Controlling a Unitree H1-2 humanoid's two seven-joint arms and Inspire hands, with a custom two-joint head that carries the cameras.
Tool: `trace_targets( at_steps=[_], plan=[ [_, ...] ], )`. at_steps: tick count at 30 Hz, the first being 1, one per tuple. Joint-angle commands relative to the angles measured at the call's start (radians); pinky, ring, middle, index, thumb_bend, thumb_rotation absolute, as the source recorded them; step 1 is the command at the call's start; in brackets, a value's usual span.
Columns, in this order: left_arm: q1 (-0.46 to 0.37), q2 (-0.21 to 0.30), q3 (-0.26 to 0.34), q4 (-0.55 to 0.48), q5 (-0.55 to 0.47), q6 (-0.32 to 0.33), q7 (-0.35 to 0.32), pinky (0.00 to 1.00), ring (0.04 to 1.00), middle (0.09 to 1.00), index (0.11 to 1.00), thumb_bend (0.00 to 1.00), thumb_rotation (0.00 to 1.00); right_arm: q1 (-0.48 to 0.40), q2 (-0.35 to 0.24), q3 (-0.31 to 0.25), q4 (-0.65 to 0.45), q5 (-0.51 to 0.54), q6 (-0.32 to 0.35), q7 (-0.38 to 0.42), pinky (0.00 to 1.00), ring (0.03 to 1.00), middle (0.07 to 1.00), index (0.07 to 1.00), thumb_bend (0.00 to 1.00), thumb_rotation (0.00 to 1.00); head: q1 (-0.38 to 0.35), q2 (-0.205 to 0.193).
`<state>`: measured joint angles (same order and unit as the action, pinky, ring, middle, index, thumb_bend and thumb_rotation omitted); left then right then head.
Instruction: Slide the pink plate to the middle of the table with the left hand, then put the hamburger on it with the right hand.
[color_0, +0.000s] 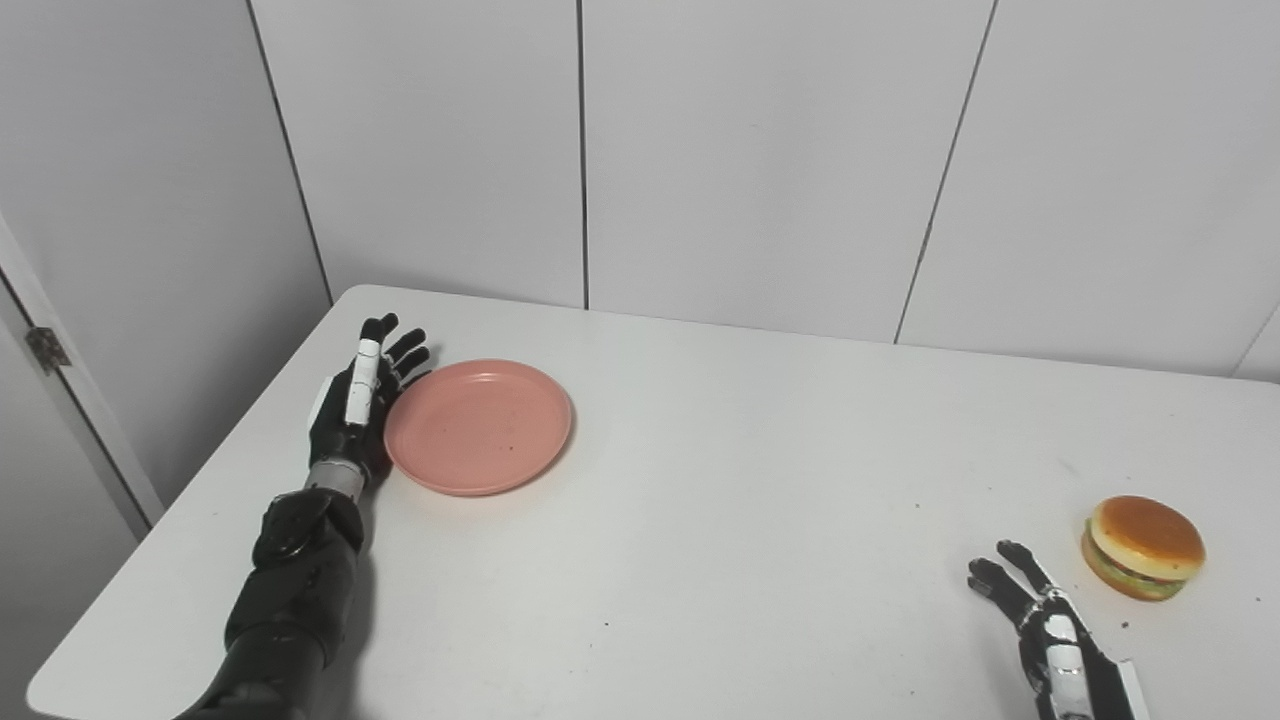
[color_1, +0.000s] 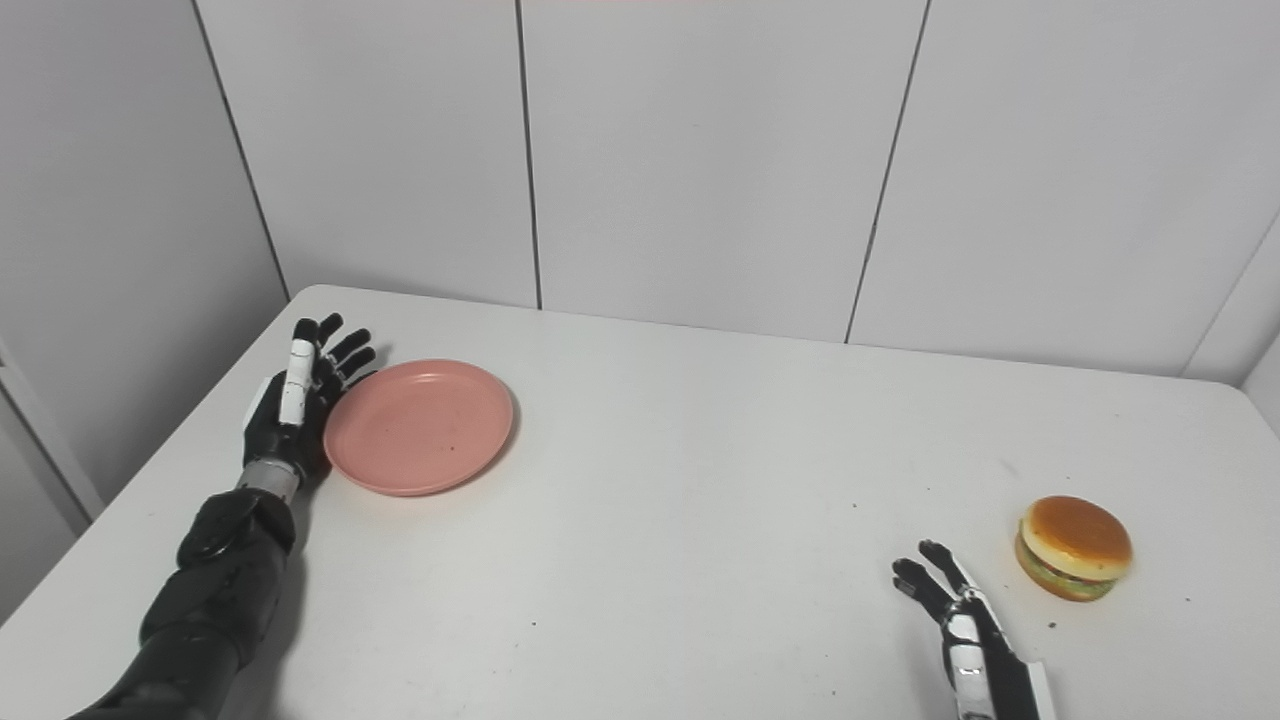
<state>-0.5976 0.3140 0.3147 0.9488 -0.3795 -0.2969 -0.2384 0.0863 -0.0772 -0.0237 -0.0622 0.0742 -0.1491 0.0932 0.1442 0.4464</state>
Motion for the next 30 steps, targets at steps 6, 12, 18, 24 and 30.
trace_targets(
  at_steps=[6,12,18,24,30],
  plan=[
    [-0.018,-0.022,-0.016,-0.028,0.002,-0.005,-0.027,0.82,0.881,0.876,0.920,0.97,0.80,0.030,0.003,0.018,0.018,-0.010,0.085,0.001,0.96,0.830,0.792,0.860,0.75,1.00,-0.002,-0.001],
    [0.009,-0.050,-0.042,-0.107,0.015,0.020,-0.014,0.77,0.878,0.876,0.922,0.97,0.81,0.031,0.004,0.020,0.011,-0.011,0.094,-0.002,0.95,0.822,0.785,0.857,0.75,1.00,-0.006,0.004],
    [0.027,-0.077,-0.067,-0.180,0.034,0.059,0.012,0.81,0.871,0.865,0.899,0.99,0.81,0.032,0.001,0.025,0.003,-0.015,0.103,-0.004,0.95,0.817,0.780,0.858,0.75,1.00,-0.010,0.008],
    [0.055,-0.107,-0.083,-0.258,0.049,0.106,0.039,0.80,0.865,0.863,0.914,1.00,0.83,0.033,-0.003,0.032,0.001,-0.021,0.102,-0.002,0.96,0.820,0.779,0.864,0.74,1.00,-0.016,0.009],
    [0.078,-0.129,-0.097,-0.301,0.072,0.118,0.052,0.81,0.865,0.854,0.909,0.99,0.84,0.033,-0.006,0.037,0.002,-0.027,0.106,-0.002,0.95,0.817,0.779,0.862,0.74,1.00,-0.018,0.010]
  ],
)
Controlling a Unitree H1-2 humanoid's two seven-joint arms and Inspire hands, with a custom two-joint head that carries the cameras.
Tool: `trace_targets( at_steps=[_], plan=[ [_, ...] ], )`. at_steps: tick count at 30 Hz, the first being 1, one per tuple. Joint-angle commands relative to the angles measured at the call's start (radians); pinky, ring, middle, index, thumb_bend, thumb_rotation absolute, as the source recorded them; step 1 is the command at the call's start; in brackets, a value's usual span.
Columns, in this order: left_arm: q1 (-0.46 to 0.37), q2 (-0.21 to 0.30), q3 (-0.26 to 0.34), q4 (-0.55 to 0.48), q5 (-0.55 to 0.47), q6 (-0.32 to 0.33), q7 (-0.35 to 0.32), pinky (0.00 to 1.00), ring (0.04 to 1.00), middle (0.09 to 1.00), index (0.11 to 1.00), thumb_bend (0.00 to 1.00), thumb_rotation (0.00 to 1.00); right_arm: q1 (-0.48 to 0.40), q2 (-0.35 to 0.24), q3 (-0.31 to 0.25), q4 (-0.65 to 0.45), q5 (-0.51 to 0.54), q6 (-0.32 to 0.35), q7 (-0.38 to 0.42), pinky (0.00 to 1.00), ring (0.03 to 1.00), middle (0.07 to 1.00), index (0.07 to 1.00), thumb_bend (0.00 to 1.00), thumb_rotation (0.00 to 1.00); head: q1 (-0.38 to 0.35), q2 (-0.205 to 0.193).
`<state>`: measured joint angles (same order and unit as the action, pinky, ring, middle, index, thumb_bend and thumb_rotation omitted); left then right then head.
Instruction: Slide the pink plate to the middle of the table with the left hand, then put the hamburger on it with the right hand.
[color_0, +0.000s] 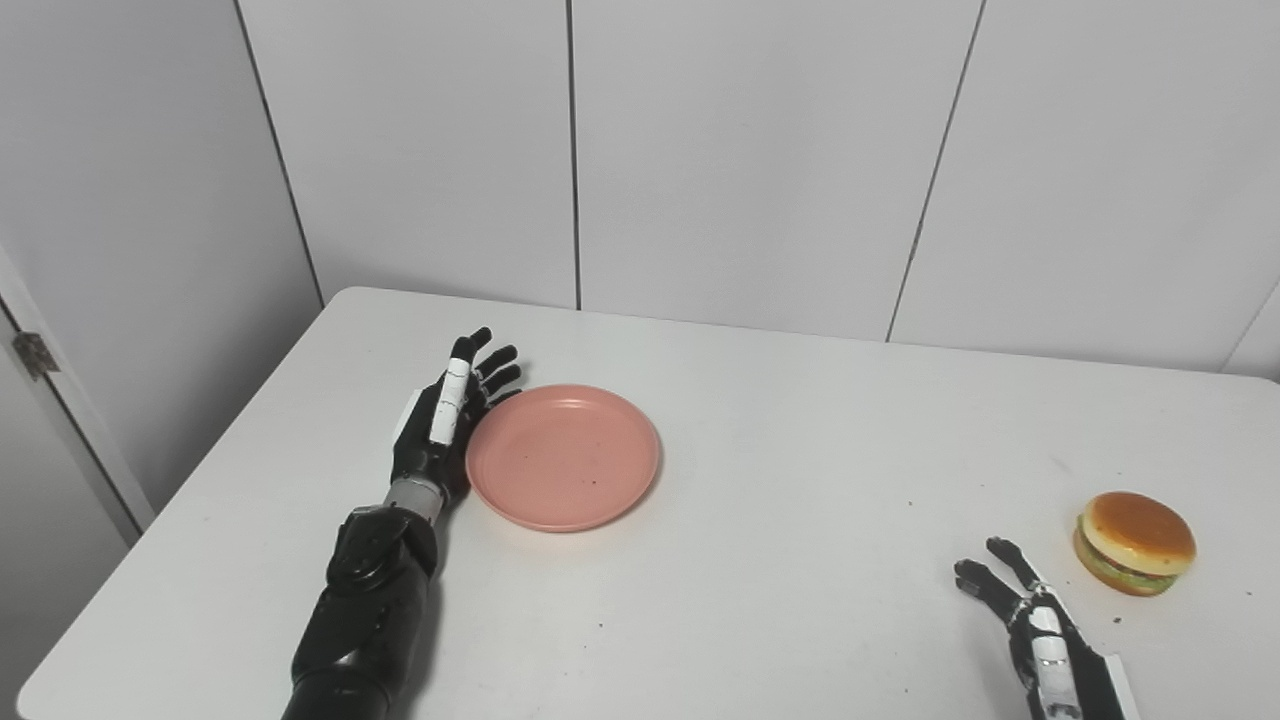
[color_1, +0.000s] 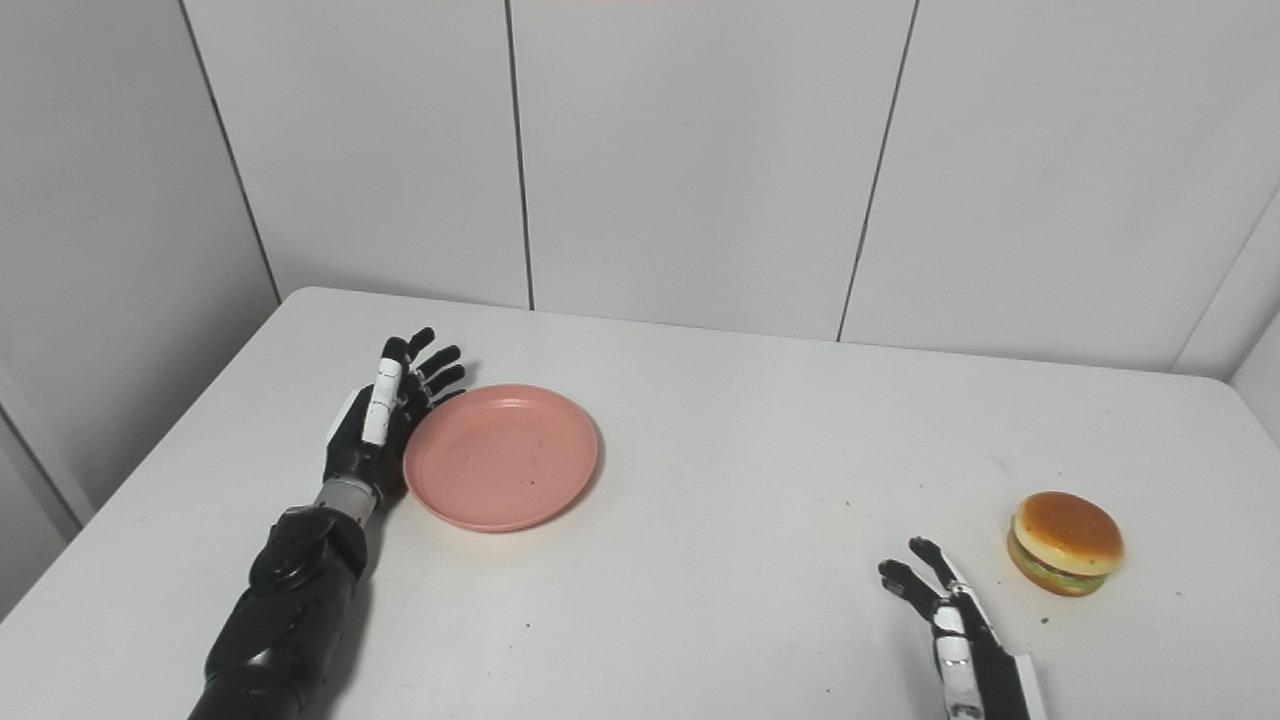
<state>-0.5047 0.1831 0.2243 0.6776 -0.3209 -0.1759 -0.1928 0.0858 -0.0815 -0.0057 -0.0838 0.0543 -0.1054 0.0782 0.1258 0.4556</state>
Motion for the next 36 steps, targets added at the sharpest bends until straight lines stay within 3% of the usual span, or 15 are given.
trace_targets(
  at_steps=[1,13,28,36],
  plan=[
    [-0.012,-0.001,-0.009,-0.031,0.017,-0.005,0.008,0.81,0.864,0.853,0.907,0.99,0.84,0.033,-0.002,0.019,0.023,-0.009,0.064,0.012,0.95,0.819,0.780,0.862,0.74,1.00,0.000,0.000],
    [0.041,-0.070,-0.039,-0.108,0.058,-0.006,0.068,0.88,0.863,0.846,0.868,0.97,0.82,0.036,0.004,0.023,0.006,-0.015,0.077,0.012,0.94,0.820,0.789,0.871,0.74,1.00,-0.008,0.006],
    [0.069,-0.151,-0.051,-0.210,0.064,0.081,0.114,0.87,0.861,0.836,0.863,1.00,0.83,0.040,0.016,0.041,-0.011,-0.036,0.098,-0.002,0.94,0.816,0.780,0.873,0.74,1.00,-0.041,0.016],
    [0.067,-0.174,-0.076,-0.202,0.082,0.066,0.110,0.85,0.858,0.845,0.872,1.00,0.84,0.038,0.025,0.051,-0.018,-0.039,0.112,-0.009,0.96,0.820,0.781,0.874,0.74,1.00,-0.066,0.023]
  ],
)
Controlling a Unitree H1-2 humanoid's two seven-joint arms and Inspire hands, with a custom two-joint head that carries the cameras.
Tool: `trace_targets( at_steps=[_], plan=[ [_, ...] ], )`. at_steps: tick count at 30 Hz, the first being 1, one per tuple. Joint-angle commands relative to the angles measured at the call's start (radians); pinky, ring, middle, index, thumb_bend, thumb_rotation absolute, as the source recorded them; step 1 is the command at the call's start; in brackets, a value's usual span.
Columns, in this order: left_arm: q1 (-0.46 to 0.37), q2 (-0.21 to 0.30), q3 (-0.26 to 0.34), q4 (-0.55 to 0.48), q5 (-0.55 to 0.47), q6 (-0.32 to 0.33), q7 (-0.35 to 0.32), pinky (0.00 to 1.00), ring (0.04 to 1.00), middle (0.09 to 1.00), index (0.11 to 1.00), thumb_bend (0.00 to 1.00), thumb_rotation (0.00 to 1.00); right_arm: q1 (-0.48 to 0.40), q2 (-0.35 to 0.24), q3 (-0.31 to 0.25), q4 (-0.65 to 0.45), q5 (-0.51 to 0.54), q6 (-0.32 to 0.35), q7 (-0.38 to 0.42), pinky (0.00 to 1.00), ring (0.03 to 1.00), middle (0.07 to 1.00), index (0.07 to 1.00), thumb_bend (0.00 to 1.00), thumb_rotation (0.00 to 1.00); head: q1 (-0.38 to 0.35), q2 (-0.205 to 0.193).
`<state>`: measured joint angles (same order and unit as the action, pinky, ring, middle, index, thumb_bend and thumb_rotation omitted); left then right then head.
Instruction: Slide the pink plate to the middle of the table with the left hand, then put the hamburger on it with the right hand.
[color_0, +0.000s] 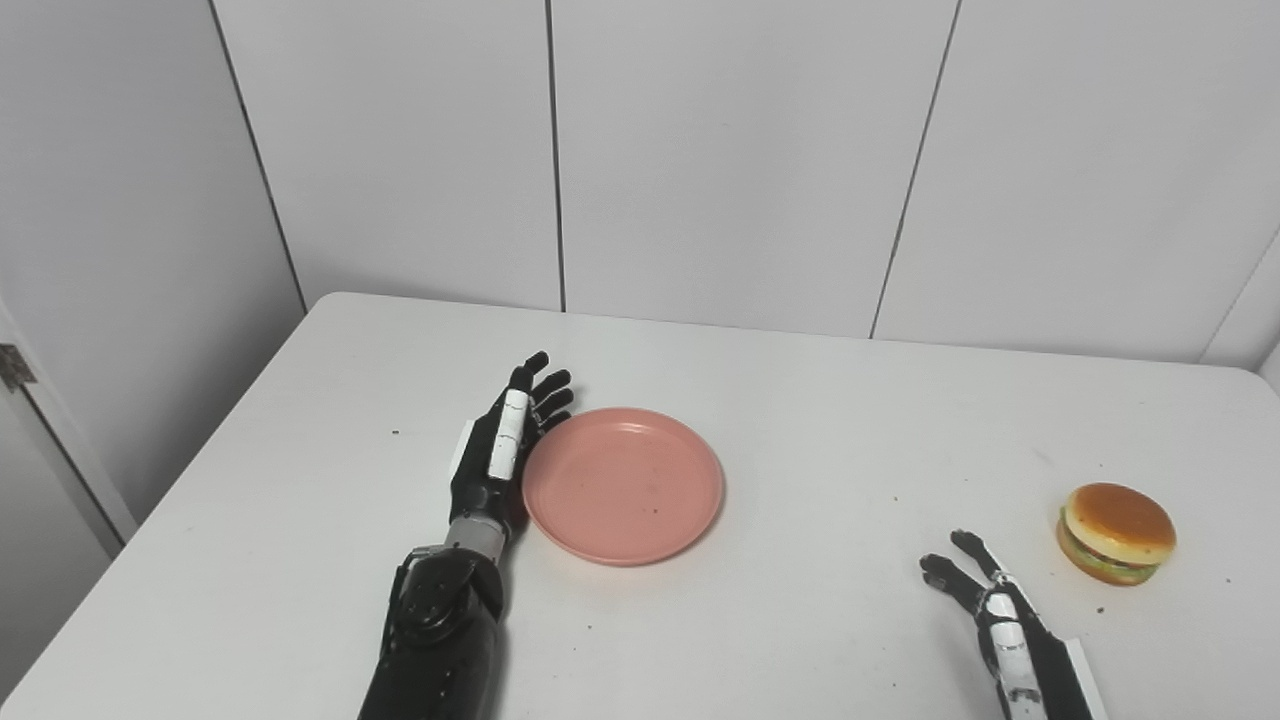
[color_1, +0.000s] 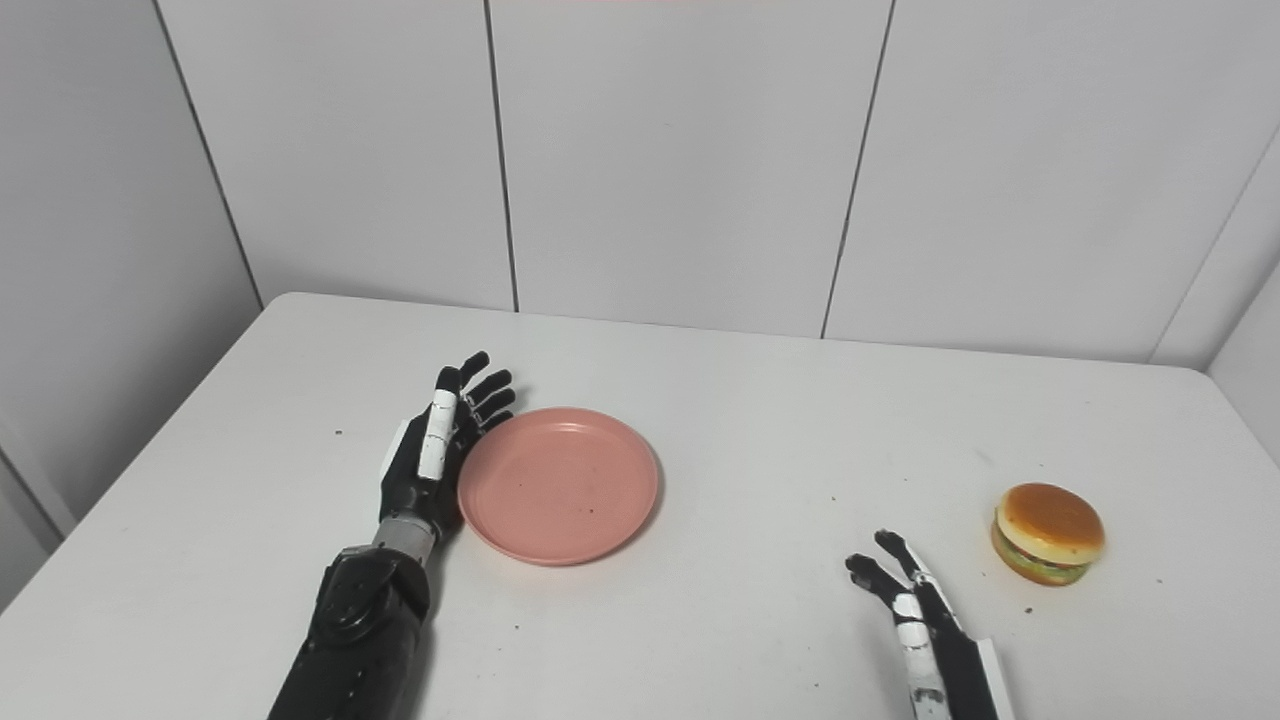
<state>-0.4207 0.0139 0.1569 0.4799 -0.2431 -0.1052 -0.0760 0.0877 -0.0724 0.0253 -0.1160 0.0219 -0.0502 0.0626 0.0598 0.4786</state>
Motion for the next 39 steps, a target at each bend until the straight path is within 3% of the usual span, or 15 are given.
trace_targets(
  at_steps=[1,7,14,25,32,39],
  plan=[
    [-0.015,-0.006,-0.011,-0.008,0.002,-0.002,-0.011,0.86,0.862,0.850,0.870,1.00,0.84,0.036,0.018,0.022,0.012,-0.009,0.057,0.005,0.96,0.818,0.780,0.873,0.73,1.00,-0.013,0.004],
    [-0.002,-0.004,-0.033,-0.026,0.000,0.003,-0.026,0.87,0.861,0.846,0.859,0.98,0.84,0.043,0.034,0.043,-0.004,-0.030,0.062,-0.008,0.98,0.816,0.775,0.873,0.71,1.00,-0.072,0.022],
    [0.020,-0.010,-0.045,-0.079,-0.016,0.056,-0.043,0.89,0.869,0.842,0.869,0.99,0.83,0.050,0.049,0.077,-0.018,-0.059,0.064,-0.026,0.96,0.822,0.793,0.886,0.69,1.00,-0.135,0.045],
    [0.045,-0.023,-0.064,-0.118,-0.023,0.100,-0.060,0.87,0.866,0.847,0.871,0.96,0.84,0.041,0.074,0.122,-0.024,-0.106,0.074,-0.063,0.95,0.827,0.794,0.895,0.72,1.00,-0.227,0.063],
    [0.061,-0.033,-0.071,-0.137,-0.032,0.125,-0.073,0.90,0.885,0.851,0.881,0.96,0.84,0.034,0.089,0.144,-0.025,-0.123,0.092,-0.082,0.94,0.822,0.791,0.893,0.72,1.00,-0.278,0.071],
    [0.079,-0.056,-0.080,-0.176,-0.034,0.153,-0.066,0.87,0.892,0.870,0.887,0.95,0.84,0.030,0.097,0.159,-0.025,-0.134,0.101,-0.099,0.93,0.817,0.787,0.895,0.72,1.00,-0.297,0.080]
  ],
)
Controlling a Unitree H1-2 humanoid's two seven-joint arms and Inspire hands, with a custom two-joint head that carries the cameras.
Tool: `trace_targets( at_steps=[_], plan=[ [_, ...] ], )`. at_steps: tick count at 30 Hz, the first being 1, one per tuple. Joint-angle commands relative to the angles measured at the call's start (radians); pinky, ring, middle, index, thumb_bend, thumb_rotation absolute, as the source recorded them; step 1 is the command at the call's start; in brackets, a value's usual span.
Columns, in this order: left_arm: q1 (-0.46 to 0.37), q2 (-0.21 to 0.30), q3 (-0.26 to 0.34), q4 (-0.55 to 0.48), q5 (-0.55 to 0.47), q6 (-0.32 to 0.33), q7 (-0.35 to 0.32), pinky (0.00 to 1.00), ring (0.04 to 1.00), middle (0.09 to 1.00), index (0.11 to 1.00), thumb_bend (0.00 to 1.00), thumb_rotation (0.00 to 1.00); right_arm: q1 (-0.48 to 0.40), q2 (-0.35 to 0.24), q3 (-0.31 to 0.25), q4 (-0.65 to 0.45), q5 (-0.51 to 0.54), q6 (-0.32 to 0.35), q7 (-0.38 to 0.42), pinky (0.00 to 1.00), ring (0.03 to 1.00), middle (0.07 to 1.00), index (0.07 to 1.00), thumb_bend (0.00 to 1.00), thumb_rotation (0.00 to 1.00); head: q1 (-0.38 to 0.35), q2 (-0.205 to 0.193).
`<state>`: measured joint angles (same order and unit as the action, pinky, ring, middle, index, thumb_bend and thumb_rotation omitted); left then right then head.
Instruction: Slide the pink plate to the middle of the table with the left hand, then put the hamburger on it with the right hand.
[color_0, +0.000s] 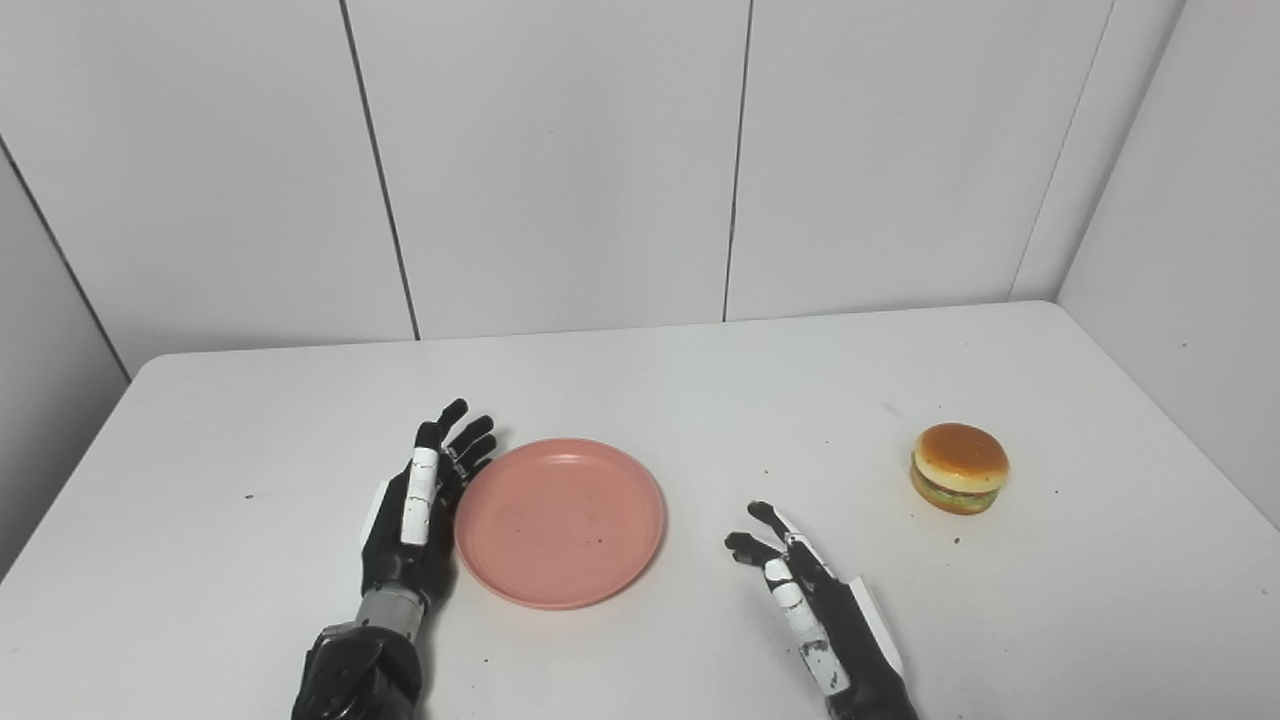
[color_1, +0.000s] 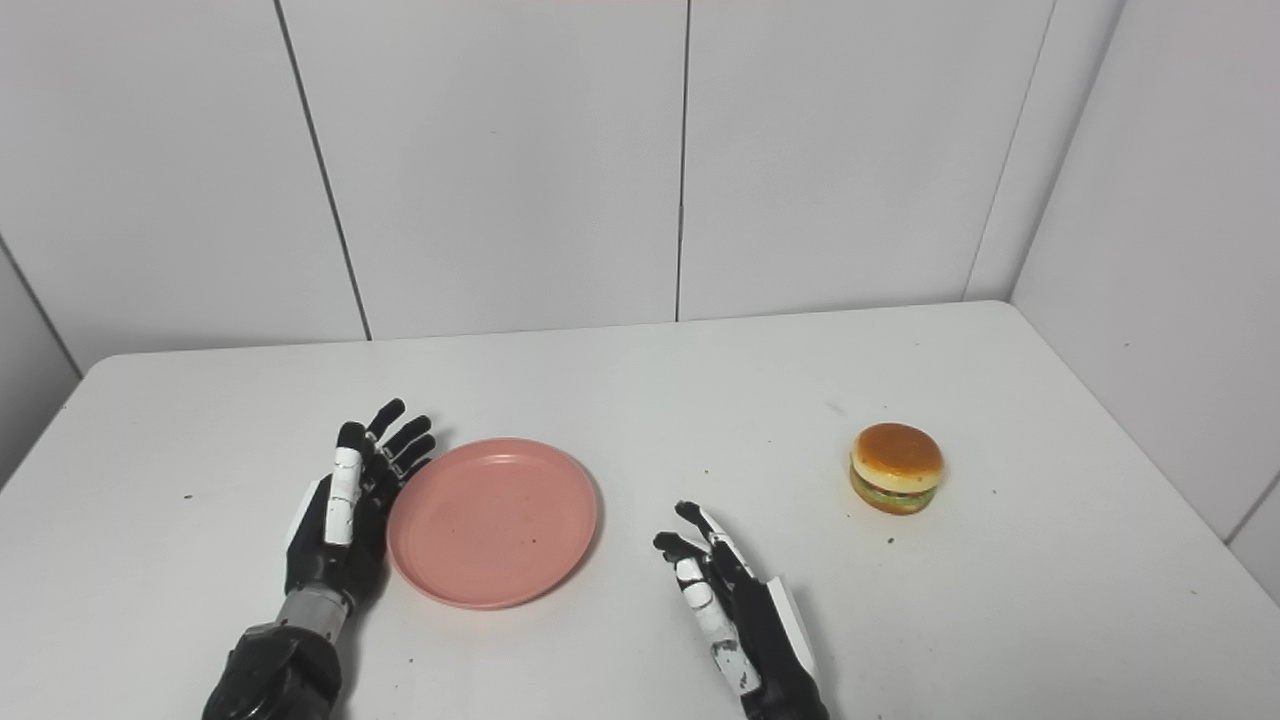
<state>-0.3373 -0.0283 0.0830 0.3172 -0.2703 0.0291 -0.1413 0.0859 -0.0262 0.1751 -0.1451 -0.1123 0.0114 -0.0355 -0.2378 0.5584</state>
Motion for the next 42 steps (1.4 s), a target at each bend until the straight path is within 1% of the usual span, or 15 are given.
trace_targets(
  at_steps=[1,3,4,6,7,8,13,18,23,26,29,32,36,39,42],
  plan=[
    [-0.002,-0.020,-0.005,-0.020,-0.012,0.026,0.002,0.87,0.892,0.871,0.887,0.95,0.84,0.031,0.053,0.011,0.002,-0.003,0.044,-0.003,0.93,0.816,0.787,0.895,0.73,1.00,-0.004,0.003],
    [0.003,-0.033,-0.004,-0.037,-0.019,0.045,0.009,0.77,0.885,0.865,0.883,0.94,0.84,0.029,0.058,0.016,-0.004,-0.009,0.054,-0.007,0.93,0.814,0.784,0.895,0.72,1.00,-0.014,0.007],
    [0.005,-0.038,-0.005,-0.044,-0.021,0.053,0.013,0.75,0.879,0.858,0.883,0.94,0.84,0.029,0.060,0.018,-0.005,-0.011,0.055,-0.009,0.93,0.811,0.781,0.894,0.71,1.00,-0.014,0.007],
    [0.008,-0.044,-0.008,-0.058,-0.020,0.066,0.016,0.77,0.875,0.855,0.883,0.94,0.84,0.026,0.062,0.023,-0.004,-0.017,0.054,-0.014,0.93,0.810,0.779,0.892,0.71,1.00,-0.027,0.011],
    [0.009,-0.047,-0.009,-0.064,-0.019,0.071,0.016,0.84,0.879,0.857,0.884,0.93,0.85,0.025,0.062,0.025,-0.002,-0.019,0.053,-0.016,0.92,0.813,0.778,0.890,0.70,1.00,-0.027,0.011],
    [0.010,-0.048,-0.012,-0.069,-0.017,0.076,0.015,0.87,0.881,0.862,0.889,0.92,0.85,0.024,0.061,0.028,-0.001,-0.023,0.052,-0.019,0.92,0.816,0.780,0.889,0.70,1.00,-0.034,0.013],
    [0.013,-0.049,-0.012,-0.078,-0.022,0.091,0.003,0.91,0.889,0.877,0.898,0.90,0.87,0.021,0.068,0.036,-0.002,-0.034,0.055,-0.028,0.91,0.816,0.783,0.887,0.69,1.00,-0.060,0.019],
    [0.018,-0.051,-0.017,-0.074,-0.019,0.089,0.003,0.91,0.883,0.872,0.894,0.90,0.86,0.026,0.076,0.042,-0.013,-0.038,0.067,-0.037,0.90,0.815,0.784,0.884,0.68,1.00,-0.085,0.025],
    [0.020,-0.057,-0.022,-0.062,-0.012,0.088,0.008,0.92,0.874,0.859,0.894,0.92,0.85,0.034,0.076,0.044,-0.023,-0.052,0.067,-0.059,0.89,0.836,0.853,0.882,0.68,1.00,-0.085,0.025],
    [0.019,-0.060,-0.022,-0.051,-0.014,0.082,0.006,0.94,0.883,0.866,0.899,0.92,0.85,0.035,0.064,0.049,-0.019,-0.074,0.040,-0.069,0.87,0.847,0.891,0.882,0.67,1.00,-0.083,0.024],
    [0.020,-0.065,-0.021,-0.043,-0.010,0.080,0.012,0.94,0.883,0.867,0.895,0.93,0.85,0.032,0.042,0.066,0.000,-0.148,-0.032,-0.097,0.82,0.833,0.912,0.873,0.67,1.00,-0.080,0.019],
    [0.020,-0.065,-0.022,-0.035,-0.007,0.074,0.012,0.92,0.878,0.851,0.882,0.93,0.85,0.029,0.028,0.078,0.004,-0.219,-0.080,-0.128,0.80,0.855,0.916,0.866,0.65,1.00,-0.079,0.018],
    [0.021,-0.067,-0.021,-0.026,-0.007,0.066,0.008,0.93,0.885,0.853,0.889,0.94,0.85,0.027,0.014,0.077,-0.041,-0.313,-0.082,-0.156,0.83,0.901,0.919,0.874,0.67,1.00,-0.079,0.014],
    [0.021,-0.069,-0.020,-0.016,-0.011,0.061,0.004,0.93,0.884,0.845,0.886,0.94,0.84,0.018,0.004,0.067,-0.089,-0.389,-0.094,-0.179,0.80,0.887,0.906,0.873,0.69,0.99,-0.079,0.014],
    [0.020,-0.069,-0.027,-0.007,-0.006,0.056,-0.002,0.91,0.883,0.847,0.887,0.94,0.85,0.007,-0.008,0.051,-0.135,-0.441,-0.094,-0.190,0.81,0.887,0.907,0.887,0.71,0.97,-0.091,0.007]
  ],
)
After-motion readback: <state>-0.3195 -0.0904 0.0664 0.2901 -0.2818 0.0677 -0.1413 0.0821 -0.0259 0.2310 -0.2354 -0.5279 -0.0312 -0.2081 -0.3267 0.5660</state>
